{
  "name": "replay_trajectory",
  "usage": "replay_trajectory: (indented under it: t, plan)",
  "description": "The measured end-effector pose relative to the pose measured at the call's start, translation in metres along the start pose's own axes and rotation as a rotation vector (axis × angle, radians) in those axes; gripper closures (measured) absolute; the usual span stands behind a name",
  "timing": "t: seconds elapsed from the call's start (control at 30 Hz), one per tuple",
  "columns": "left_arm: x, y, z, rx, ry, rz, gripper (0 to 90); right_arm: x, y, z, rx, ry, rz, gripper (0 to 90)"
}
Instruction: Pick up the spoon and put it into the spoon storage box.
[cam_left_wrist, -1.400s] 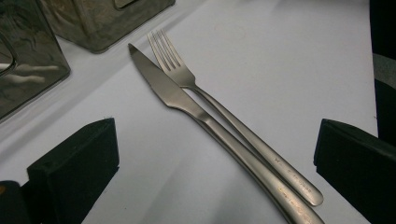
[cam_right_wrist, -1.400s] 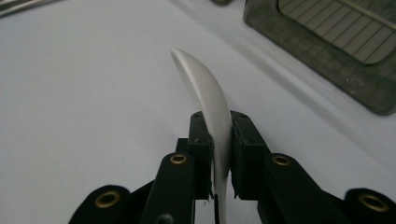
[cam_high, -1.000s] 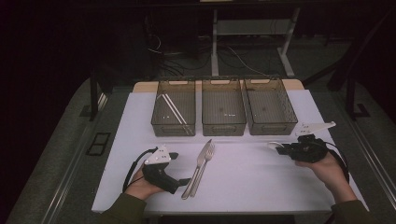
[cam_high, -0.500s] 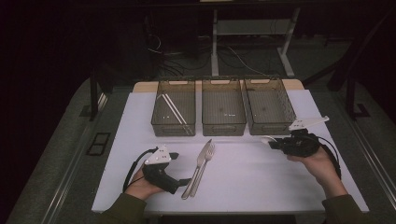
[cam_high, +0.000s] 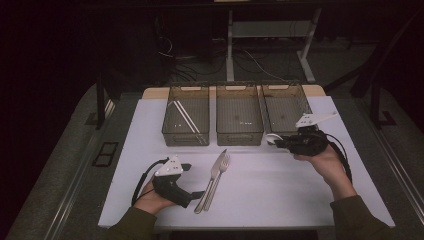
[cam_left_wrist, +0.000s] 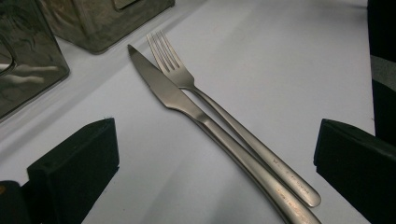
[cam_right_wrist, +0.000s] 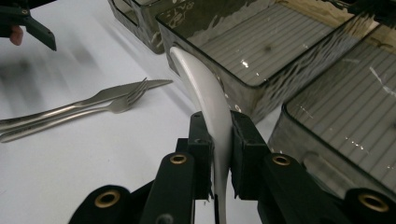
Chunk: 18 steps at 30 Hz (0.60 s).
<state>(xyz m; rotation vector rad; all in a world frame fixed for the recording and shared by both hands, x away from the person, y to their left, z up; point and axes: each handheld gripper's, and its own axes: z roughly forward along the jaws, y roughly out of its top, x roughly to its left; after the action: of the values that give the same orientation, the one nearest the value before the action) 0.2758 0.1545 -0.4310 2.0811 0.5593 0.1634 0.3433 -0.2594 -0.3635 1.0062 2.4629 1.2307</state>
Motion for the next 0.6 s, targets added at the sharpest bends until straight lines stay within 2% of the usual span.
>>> replay_trajectory:
  t: [0.2, 0.6]
  plan:
    - [0.000, -0.001, 0.000, -0.008, -0.001, -0.010, 0.0, -0.002, 0.017, 0.014, 0.002, -0.002, -0.012, 79.9]
    - [0.000, 0.000, 0.000, -0.011, -0.004, -0.009, 0.0, -0.009, 0.061, 0.043, 0.006, -0.021, -0.025, 79.9]
